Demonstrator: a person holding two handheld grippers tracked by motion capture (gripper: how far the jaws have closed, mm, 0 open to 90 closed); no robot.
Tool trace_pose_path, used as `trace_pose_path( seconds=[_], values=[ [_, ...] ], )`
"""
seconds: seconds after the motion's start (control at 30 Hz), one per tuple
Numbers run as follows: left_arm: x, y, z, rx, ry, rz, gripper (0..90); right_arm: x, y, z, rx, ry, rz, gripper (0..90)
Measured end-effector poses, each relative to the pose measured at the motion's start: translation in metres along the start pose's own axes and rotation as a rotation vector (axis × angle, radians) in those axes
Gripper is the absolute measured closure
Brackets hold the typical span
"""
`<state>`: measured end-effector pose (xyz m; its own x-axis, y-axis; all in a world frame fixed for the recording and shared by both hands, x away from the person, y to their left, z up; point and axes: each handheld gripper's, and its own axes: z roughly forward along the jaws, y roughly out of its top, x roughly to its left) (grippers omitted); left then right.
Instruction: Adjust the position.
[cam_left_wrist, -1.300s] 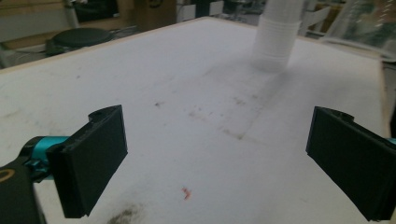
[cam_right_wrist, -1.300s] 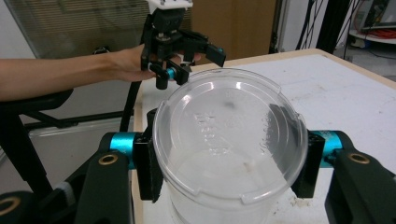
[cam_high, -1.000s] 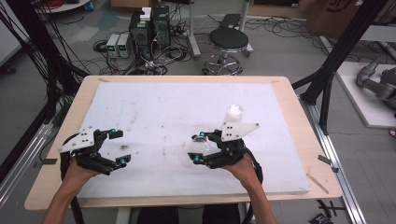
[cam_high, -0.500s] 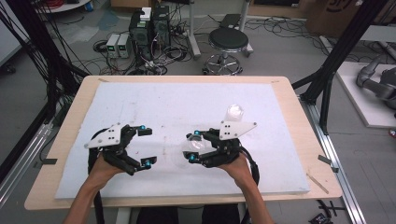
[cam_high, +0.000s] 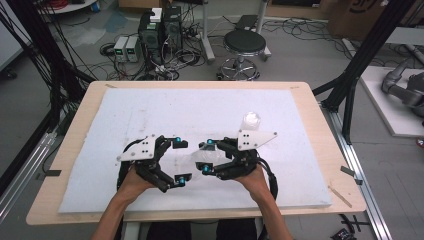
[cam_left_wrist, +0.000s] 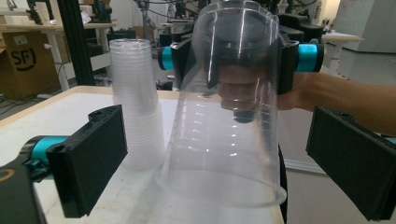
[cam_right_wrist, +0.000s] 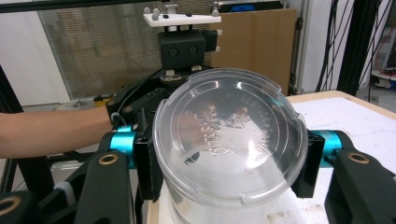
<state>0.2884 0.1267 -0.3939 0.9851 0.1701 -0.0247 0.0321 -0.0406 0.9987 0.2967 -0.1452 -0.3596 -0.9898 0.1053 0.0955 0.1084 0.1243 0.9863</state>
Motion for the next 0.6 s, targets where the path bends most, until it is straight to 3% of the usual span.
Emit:
trace_pose_path(
  seconds=[0.3, 0.4, 0.6],
  values=[
    [-0.004, -0.003, 0.02, 0.026, -0.042, -0.003, 5.3, 0.001, 0.0, 0.003, -0.009, 0.026, 0.003, 41.9],
    [-0.004, -0.004, 0.02, 0.017, -0.059, 0.011, 13.4, 0.001, 0.0, 0.003, -0.022, 0.034, 0.005, 41.9],
    [-0.004, -0.006, 0.017, 0.008, -0.06, 0.001, 15.6, 0.002, -0.001, 0.003, -0.022, 0.041, 0.011, 41.9]
  ],
)
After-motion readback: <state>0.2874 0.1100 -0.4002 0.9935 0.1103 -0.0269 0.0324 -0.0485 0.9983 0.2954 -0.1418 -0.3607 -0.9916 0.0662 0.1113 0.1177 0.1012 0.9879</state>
